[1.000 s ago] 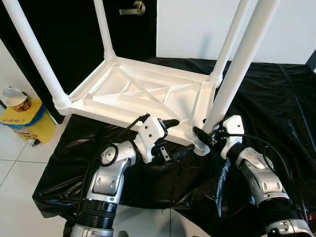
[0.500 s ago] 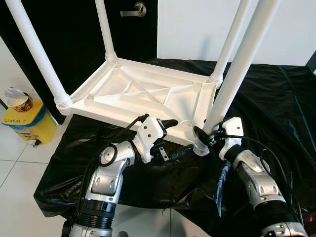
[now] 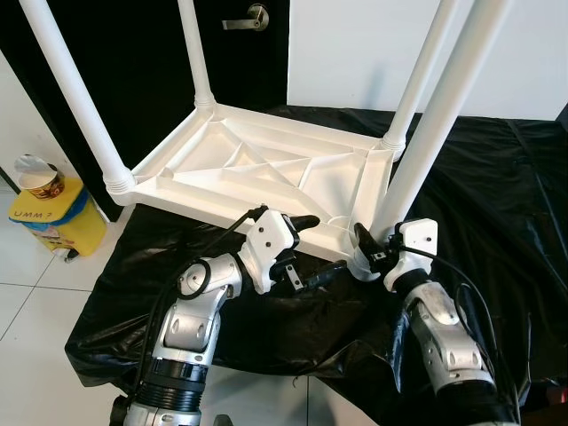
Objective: Building children table
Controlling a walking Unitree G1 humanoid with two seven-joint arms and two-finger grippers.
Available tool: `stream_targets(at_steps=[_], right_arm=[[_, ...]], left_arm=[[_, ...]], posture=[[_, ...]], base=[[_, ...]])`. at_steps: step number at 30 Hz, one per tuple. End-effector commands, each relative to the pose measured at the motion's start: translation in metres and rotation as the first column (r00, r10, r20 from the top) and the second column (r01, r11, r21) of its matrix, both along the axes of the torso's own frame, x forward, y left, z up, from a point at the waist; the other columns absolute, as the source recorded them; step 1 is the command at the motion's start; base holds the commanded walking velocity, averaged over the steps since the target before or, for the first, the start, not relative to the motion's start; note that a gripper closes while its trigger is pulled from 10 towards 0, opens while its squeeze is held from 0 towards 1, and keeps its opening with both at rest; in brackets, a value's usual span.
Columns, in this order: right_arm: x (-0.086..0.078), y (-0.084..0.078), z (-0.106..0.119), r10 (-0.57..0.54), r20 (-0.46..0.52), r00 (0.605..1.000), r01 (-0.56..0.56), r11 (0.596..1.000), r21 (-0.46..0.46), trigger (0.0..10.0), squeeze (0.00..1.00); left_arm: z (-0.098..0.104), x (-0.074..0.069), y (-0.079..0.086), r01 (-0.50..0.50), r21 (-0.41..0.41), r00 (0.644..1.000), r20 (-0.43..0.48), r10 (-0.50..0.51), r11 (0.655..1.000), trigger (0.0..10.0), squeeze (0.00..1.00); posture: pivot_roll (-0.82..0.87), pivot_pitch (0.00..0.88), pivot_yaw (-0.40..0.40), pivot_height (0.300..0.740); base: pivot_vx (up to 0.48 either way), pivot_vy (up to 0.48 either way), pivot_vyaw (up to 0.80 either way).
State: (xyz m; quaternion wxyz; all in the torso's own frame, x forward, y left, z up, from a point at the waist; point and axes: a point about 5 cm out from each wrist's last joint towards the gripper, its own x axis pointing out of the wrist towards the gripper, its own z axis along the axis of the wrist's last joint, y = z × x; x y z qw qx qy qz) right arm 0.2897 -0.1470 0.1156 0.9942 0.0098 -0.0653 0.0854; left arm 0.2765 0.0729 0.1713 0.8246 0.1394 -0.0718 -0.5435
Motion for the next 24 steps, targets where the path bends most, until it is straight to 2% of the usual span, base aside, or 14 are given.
stream_targets(at_steps=[1, 4, 6, 7, 11, 18, 19, 20, 21, 24], right_arm=[[-0.004, -0.004, -0.012, -0.066, -0.065, 0.996, 0.067, 0.998, 0.005, 10.0, 0.00], [-0.003, -0.004, -0.013, -0.179, -0.092, 0.980, 0.182, 0.983, 0.018, 10.0, 0.00], [-0.003, -0.004, -0.013, -0.179, -0.092, 0.980, 0.182, 0.983, 0.018, 10.0, 0.00], [-0.003, -0.004, -0.013, -0.212, -0.101, 0.972, 0.216, 0.976, 0.028, 10.0, 0.00], [-0.005, 0.009, -0.011, -0.211, -0.096, 0.973, 0.215, 0.976, 0.032, 10.0, 0.00], [-0.006, 0.012, -0.007, -0.208, -0.071, 0.976, 0.210, 0.977, 0.032, 10.0, 0.00], [-0.006, 0.014, -0.005, -0.207, -0.056, 0.977, 0.209, 0.977, 0.030, 10.0, 0.45], [-0.006, 0.015, -0.003, -0.208, -0.047, 0.977, 0.209, 0.977, 0.030, 10.0, 0.45], [-0.005, 0.015, 0.002, -0.189, -0.023, 0.982, 0.190, 0.981, 0.042, 10.0, 1.00], [-0.005, 0.013, 0.007, -0.147, 0.001, 0.989, 0.147, 0.988, 0.047, 10.0, 1.00]], left_arm=[[0.002, 0.005, 0.001, -0.123, -0.039, 0.992, 0.018, 0.123, 0.992, 10.0, 0.00], [0.003, 0.007, 0.001, -0.123, -0.039, 0.992, 0.021, 0.124, 0.992, 10.0, 0.00], [0.003, 0.007, 0.001, -0.123, -0.039, 0.992, 0.021, 0.124, 0.992, 10.0, 0.00], [0.003, 0.007, 0.001, -0.123, -0.039, 0.992, 0.022, 0.124, 0.992, 10.0, 0.00], [0.003, 0.006, 0.000, -0.121, -0.041, 0.992, 0.021, 0.122, 0.992, 10.0, 0.00], [0.003, 0.007, 0.001, -0.121, -0.041, 0.992, 0.023, 0.122, 0.992, 10.0, 0.00], [0.004, 0.007, 0.001, -0.122, -0.041, 0.992, 0.025, 0.123, 0.992, 10.0, 0.00], [0.004, 0.007, 0.001, -0.123, -0.041, 0.992, 0.026, 0.124, 0.992, 10.0, 0.00], [0.004, 0.007, 0.001, -0.122, -0.040, 0.992, 0.027, 0.123, 0.992, 10.0, 0.00], [0.004, 0.007, 0.001, -0.121, -0.039, 0.992, 0.028, 0.122, 0.992, 10.0, 0.00]], posture=[[0.02, 0.000, -0.034, 0.740], [0.02, 0.000, -0.038, 0.740], [0.02, 0.000, -0.038, 0.740], [0.02, 0.000, -0.038, 0.740], [0.02, 0.000, -0.039, 0.740], [0.02, 0.000, -0.038, 0.740], [0.02, 0.000, -0.038, 0.740], [0.02, 0.000, -0.038, 0.740], [0.02, 0.000, -0.037, 0.740], [0.02, 0.000, -0.036, 0.740]], base=[[0.000, 0.000, 0.00], [0.000, 0.000, 0.00], [0.000, 0.000, 0.00], [0.000, 0.000, 0.00], [0.000, 0.000, 0.00], [0.000, 0.000, 0.00], [0.000, 0.000, 0.00], [0.000, 0.000, 0.00], [0.000, 0.000, 0.00], [0.000, 0.000, 0.00]])
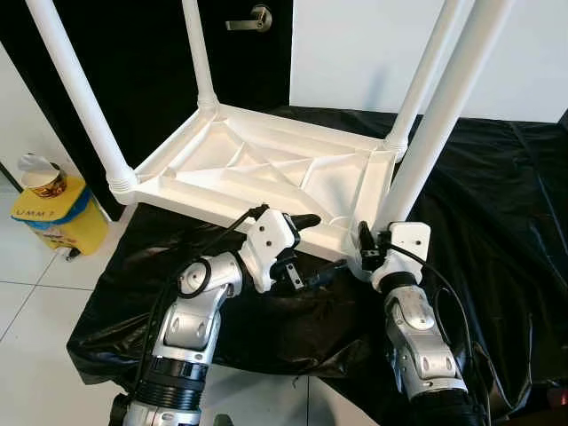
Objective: Building children table
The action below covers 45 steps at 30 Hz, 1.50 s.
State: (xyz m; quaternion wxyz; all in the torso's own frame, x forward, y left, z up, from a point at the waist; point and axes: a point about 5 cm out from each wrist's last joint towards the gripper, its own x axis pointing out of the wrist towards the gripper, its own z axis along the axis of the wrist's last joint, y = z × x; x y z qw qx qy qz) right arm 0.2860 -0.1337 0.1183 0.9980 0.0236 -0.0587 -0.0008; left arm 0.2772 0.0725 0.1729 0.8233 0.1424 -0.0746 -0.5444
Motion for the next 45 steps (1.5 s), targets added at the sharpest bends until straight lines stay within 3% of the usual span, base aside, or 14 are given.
stream_targets(at_steps=[1, 3, 7, 11, 12, 19, 28, 39, 40, 41, 42, 43, 45], right_arm=[[-0.002, 0.000, 0.004, 0.022, 0.024, 0.999, -0.022, 1.000, 0.008, 10.0, 1.00], [-0.003, -0.007, 0.008, 0.121, 0.053, 0.991, -0.120, 0.993, -0.018, 10.0, 1.00], [-0.003, -0.016, 0.010, 0.188, 0.056, 0.981, -0.186, 0.982, -0.035, 10.0, 1.00], [-0.002, -0.027, 0.010, 0.340, 0.027, 0.940, -0.337, 0.938, -0.084, 10.0, 1.00], [0.001, -0.032, 0.010, 0.394, 0.002, 0.919, -0.392, 0.915, -0.100, 10.0, 0.00], [0.013, -0.037, 0.014, 0.478, -0.031, 0.878, -0.477, 0.867, -0.143, 10.0, 0.00], [0.026, -0.028, 0.004, 0.611, -0.113, 0.784, -0.621, 0.763, -0.181, 10.0, 0.00], [0.032, -0.031, 0.002, 0.622, -0.134, 0.772, -0.635, 0.745, -0.203, 10.0, 0.00], [0.033, -0.031, 0.002, 0.621, -0.136, 0.772, -0.635, 0.744, -0.207, 8.7, 0.00], [0.034, -0.031, 0.001, 0.619, -0.139, 0.773, -0.634, 0.744, -0.210, 2.0, 0.00], [0.034, -0.031, 0.001, 0.619, -0.139, 0.773, -0.634, 0.744, -0.210, 2.0, 0.00], [0.035, -0.032, 0.000, 0.613, -0.143, 0.777, -0.629, 0.747, -0.217, 0.0, 0.00], [0.035, -0.032, -0.001, 0.608, -0.145, 0.780, -0.625, 0.749, -0.222, 0.0, 0.00]], left_arm=[[0.002, 0.006, 0.001, -0.124, -0.042, 0.992, 0.020, 0.125, 0.991, 10.0, 0.00], [0.003, 0.007, 0.002, -0.123, -0.039, 0.992, 0.022, 0.124, 0.992, 10.0, 0.00], [0.003, 0.007, 0.002, -0.123, -0.036, 0.992, 0.026, 0.124, 0.992, 10.0, 0.00], [0.004, 0.009, 0.004, -0.126, -0.035, 0.991, 0.028, 0.127, 0.991, 10.0, 0.00], [0.004, 0.009, 0.004, -0.125, -0.033, 0.992, 0.028, 0.126, 0.992, 10.0, 0.00], [0.005, 0.009, 0.003, -0.122, -0.034, 0.992, 0.031, 0.123, 0.992, 10.0, 0.00], [0.006, 0.011, 0.003, -0.122, -0.037, 0.992, 0.032, 0.123, 0.992, 10.0, 0.00], [0.007, 0.010, 0.005, -0.126, -0.036, 0.991, 0.033, 0.127, 0.991, 10.0, 0.00], [0.007, 0.010, 0.005, -0.126, -0.035, 0.991, 0.031, 0.127, 0.991, 10.0, 0.00], [0.007, 0.010, 0.005, -0.126, -0.034, 0.991, 0.029, 0.127, 0.991, 10.0, 0.00], [0.007, 0.010, 0.005, -0.126, -0.034, 0.991, 0.029, 0.127, 0.991, 10.0, 0.00], [0.006, 0.009, 0.005, -0.126, -0.033, 0.992, 0.027, 0.127, 0.992, 10.0, 0.00], [0.006, 0.009, 0.005, -0.125, -0.033, 0.992, 0.026, 0.126, 0.992, 10.0, 0.00]], posture=[[0.02, 0.000, -0.036, 0.740], [0.02, 0.000, -0.035, 0.740], [0.02, 0.000, -0.036, 0.740], [0.02, 0.000, -0.030, 0.740], [0.02, 0.000, -0.027, 0.740], [0.01, 0.000, -0.025, 0.740], [0.01, 0.000, -0.023, 0.740], [0.02, 0.000, -0.022, 0.740], [0.02, 0.004, -0.021, 0.740], [0.02, 0.007, -0.022, 0.740], [0.02, 0.007, -0.022, 0.740], [0.02, 0.009, -0.022, 0.740], [0.02, 0.009, -0.022, 0.740]], base=[[0.000, 0.000, 0.00], [0.000, 0.000, 0.00], [0.000, 0.000, 0.00], [0.000, 0.000, 0.00], [0.000, 0.000, 0.00], [0.000, 0.000, 0.00], [0.000, 0.000, 0.00], [0.000, 0.000, 0.00], [0.000, 0.000, 0.00], [0.000, 0.000, 0.00], [0.000, 0.000, 0.00], [0.000, 0.000, 0.00], [0.000, 0.000, 0.00]])
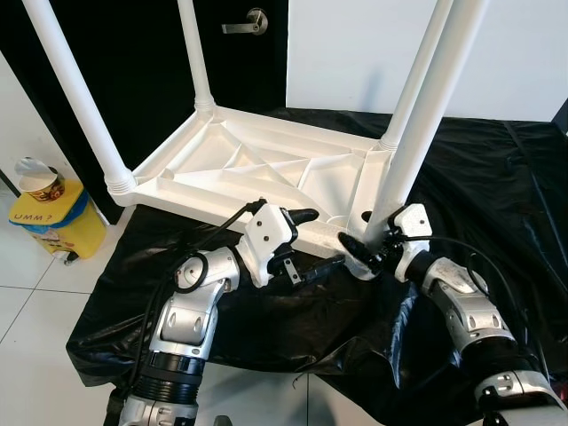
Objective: Building children table
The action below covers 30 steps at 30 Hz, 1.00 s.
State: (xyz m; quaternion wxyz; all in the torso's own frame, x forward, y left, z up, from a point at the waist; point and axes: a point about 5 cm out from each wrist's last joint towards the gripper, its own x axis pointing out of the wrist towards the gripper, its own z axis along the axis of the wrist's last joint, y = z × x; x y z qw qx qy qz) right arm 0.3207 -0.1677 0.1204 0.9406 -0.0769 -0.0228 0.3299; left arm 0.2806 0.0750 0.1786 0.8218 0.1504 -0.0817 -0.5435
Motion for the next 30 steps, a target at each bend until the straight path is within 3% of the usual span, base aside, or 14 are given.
stream_targets(at_steps=[1, 9, 10, 17, 19, 21, 24, 27, 28, 30], right_arm=[[0.000, 0.002, -0.003, 0.010, -0.007, 1.000, -0.011, 1.000, -0.026, 0.0, 0.00], [-0.001, 0.000, -0.010, -0.010, -0.032, 0.999, 0.009, 1.000, -0.010, 0.0, 0.00], [-0.001, -0.001, -0.011, -0.025, -0.044, 0.999, 0.025, 1.000, 0.002, 10.0, 0.00], [0.001, -0.003, -0.012, -0.086, -0.058, 0.995, 0.088, 0.996, 0.028, 10.0, 0.00], [0.003, -0.005, -0.012, -0.196, -0.057, 0.979, 0.199, 0.979, 0.044, 10.0, 0.00], [0.004, -0.006, -0.011, -0.225, -0.053, 0.973, 0.228, 0.972, 0.056, 10.0, 0.00], [0.001, -0.008, -0.016, -0.369, -0.070, 0.927, 0.372, 0.927, 0.034, 10.0, 0.00], [-0.001, -0.008, -0.018, -0.405, -0.082, 0.911, 0.408, 0.912, 0.031, 10.0, 0.00], [-0.002, -0.009, -0.019, -0.449, -0.089, 0.889, 0.453, 0.891, 0.031, 10.0, 0.00], [-0.002, -0.009, -0.019, -0.449, -0.089, 0.889, 0.453, 0.891, 0.031, 10.0, 0.00]], left_arm=[[0.000, 0.005, 0.003, -0.126, -0.038, 0.992, 0.005, 0.126, 0.991, 10.0, 0.00], [-0.001, 0.005, 0.002, -0.128, -0.039, 0.992, 0.001, 0.128, 0.991, 10.0, 0.00], [-0.001, 0.004, 0.002, -0.128, -0.038, 0.992, -0.001, 0.128, 0.991, 10.0, 0.00], [-0.002, 0.004, 0.003, -0.128, -0.036, 0.992, -0.002, 0.128, 0.991, 10.0, 0.00], [-0.002, 0.004, 0.004, -0.131, -0.036, 0.991, -0.002, 0.131, 0.991, 10.0, 0.00], [-0.002, 0.004, 0.004, -0.133, -0.035, 0.991, -0.002, 0.133, 0.991, 10.0, 0.00], [-0.003, 0.003, 0.006, -0.140, -0.037, 0.990, -0.004, 0.140, 0.989, 10.0, 0.00], [-0.003, 0.002, 0.006, -0.141, -0.038, 0.990, -0.005, 0.141, 0.989, 10.0, 0.00], [-0.003, 0.002, 0.006, -0.142, -0.037, 0.990, -0.006, 0.141, 0.989, 10.0, 0.00], [-0.003, 0.002, 0.006, -0.142, -0.037, 0.990, -0.006, 0.141, 0.989, 10.0, 0.00]], posture=[[0.02, 0.009, -0.022, 0.740], [0.02, 0.015, -0.023, 0.740], [0.02, 0.018, -0.022, 0.740], [0.02, 0.020, -0.021, 0.740], [0.02, 0.020, -0.026, 0.740], [0.02, 0.020, -0.026, 0.740], [0.01, 0.021, -0.033, 0.740], [0.01, 0.021, -0.033, 0.740], [0.01, 0.020, -0.033, 0.740], [0.01, 0.020, -0.033, 0.740]], base=[[0.000, 0.000, 0.00], [0.000, 0.000, 0.00], [0.000, 0.000, 0.00], [0.000, 0.000, 0.00], [0.000, 0.000, 0.00], [0.000, 0.000, 0.00], [0.000, 0.000, 0.00], [0.000, 0.000, 0.00], [0.000, 0.000, 0.00], [0.000, 0.000, 0.00]])
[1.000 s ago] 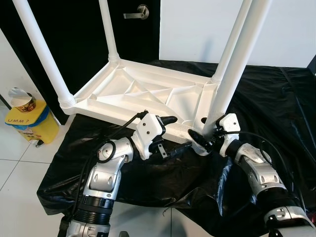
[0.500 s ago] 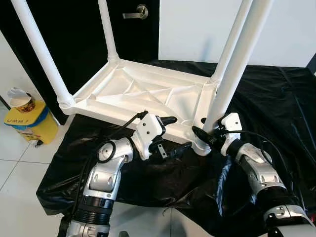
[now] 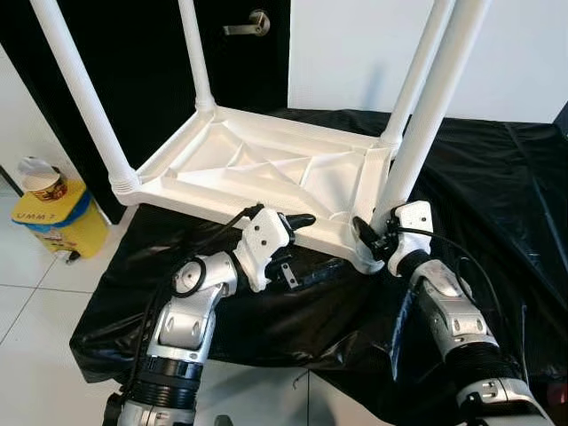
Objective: Building children table
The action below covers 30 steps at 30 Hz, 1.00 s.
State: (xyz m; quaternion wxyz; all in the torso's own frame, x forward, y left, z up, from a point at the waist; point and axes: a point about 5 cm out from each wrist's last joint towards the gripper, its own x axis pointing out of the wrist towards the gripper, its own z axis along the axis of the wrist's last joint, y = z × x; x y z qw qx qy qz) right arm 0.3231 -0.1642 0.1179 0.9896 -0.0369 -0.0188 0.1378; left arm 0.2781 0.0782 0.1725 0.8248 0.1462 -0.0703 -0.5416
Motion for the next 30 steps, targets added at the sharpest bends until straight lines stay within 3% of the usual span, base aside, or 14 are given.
stream_targets(at_steps=[1, 4, 6, 7, 9, 10, 13, 22, 23, 24, 25, 30], right_arm=[[-0.005, -0.013, -0.017, -0.071, -0.081, 0.994, 0.069, 0.997, -0.026, 10.0, 0.00], [-0.013, -0.012, -0.021, -0.199, -0.091, 0.976, 0.199, 0.980, -0.012, 10.0, 0.00], [-0.013, -0.012, -0.021, -0.199, -0.091, 0.976, 0.199, 0.980, -0.012, 10.0, 0.00], [-0.019, -0.008, -0.023, -0.279, -0.086, 0.956, 0.280, 0.960, -0.006, 10.0, 0.00], [-0.019, -0.008, -0.023, -0.279, -0.086, 0.956, 0.280, 0.960, -0.006, 10.0, 0.00], [-0.026, -0.004, -0.024, -0.356, -0.079, 0.931, 0.357, 0.934, -0.001, 10.0, 0.00], [-0.035, 0.004, -0.027, -0.422, -0.077, 0.903, 0.423, 0.906, 0.002, 10.0, 0.00], [-0.035, 0.007, -0.019, -0.450, -0.037, 0.892, 0.450, 0.893, -0.007, 10.0, 0.00], [-0.035, 0.006, -0.017, -0.444, -0.025, 0.896, 0.444, 0.896, -0.010, 10.0, 0.12], [-0.035, 0.006, -0.017, -0.444, -0.025, 0.896, 0.444, 0.896, -0.010, 10.0, 0.12], [-0.034, 0.007, -0.014, -0.433, -0.017, 0.901, 0.433, 0.901, -0.006, 10.0, 1.00], [-0.034, 0.007, -0.008, -0.407, 0.003, 0.913, 0.407, 0.913, 0.007, 10.0, 1.00]], left_arm=[[0.003, 0.005, 0.003, -0.133, -0.042, 0.991, 0.018, 0.133, 0.990, 10.0, 0.00], [0.002, 0.003, 0.004, -0.131, -0.040, 0.991, 0.014, 0.131, 0.991, 10.0, 0.00], [0.002, 0.003, 0.004, -0.131, -0.040, 0.991, 0.014, 0.131, 0.991, 10.0, 0.00], [0.001, 0.003, 0.003, -0.129, -0.039, 0.992, 0.012, 0.129, 0.991, 10.0, 0.00], [0.001, 0.003, 0.003, -0.129, -0.039, 0.992, 0.012, 0.129, 0.991, 10.0, 0.00], [0.001, 0.003, 0.003, -0.127, -0.038, 0.992, 0.012, 0.127, 0.991, 10.0, 0.00], [0.001, 0.003, 0.003, -0.122, -0.036, 0.992, 0.011, 0.123, 0.992, 10.0, 0.00], [0.001, 0.003, 0.002, -0.120, -0.033, 0.993, 0.014, 0.120, 0.992, 10.0, 0.00], [0.001, 0.003, 0.002, -0.120, -0.033, 0.993, 0.015, 0.121, 0.992, 10.0, 0.00], [0.001, 0.003, 0.002, -0.120, -0.033, 0.993, 0.015, 0.121, 0.992, 10.0, 0.00], [0.001, 0.003, 0.003, -0.122, -0.033, 0.992, 0.015, 0.123, 0.992, 10.0, 0.00], [0.001, 0.003, 0.003, -0.125, -0.035, 0.992, 0.015, 0.125, 0.992, 10.0, 0.00]], posture=[[0.01, 0.020, -0.033, 0.740], [0.01, 0.018, -0.030, 0.740], [0.01, 0.018, -0.030, 0.740], [0.01, 0.016, -0.029, 0.740], [0.01, 0.016, -0.029, 0.740], [0.01, 0.013, -0.026, 0.740], [0.01, 0.009, -0.022, 0.740], [0.01, 0.004, -0.023, 0.740], [0.01, 0.004, -0.025, 0.740], [0.01, 0.004, -0.025, 0.740], [0.01, 0.004, -0.025, 0.740], [0.01, 0.005, -0.029, 0.740]], base=[[0.000, 0.000, 0.00], [0.000, 0.000, 0.00], [0.000, 0.000, 0.00], [0.000, 0.000, 0.00], [0.000, 0.000, 0.00], [0.000, 0.000, 0.00], [0.000, 0.000, 0.00], [0.000, 0.000, 0.00], [0.000, 0.000, 0.00], [0.000, 0.000, 0.00], [0.000, 0.000, 0.00], [0.000, 0.000, 0.00]])
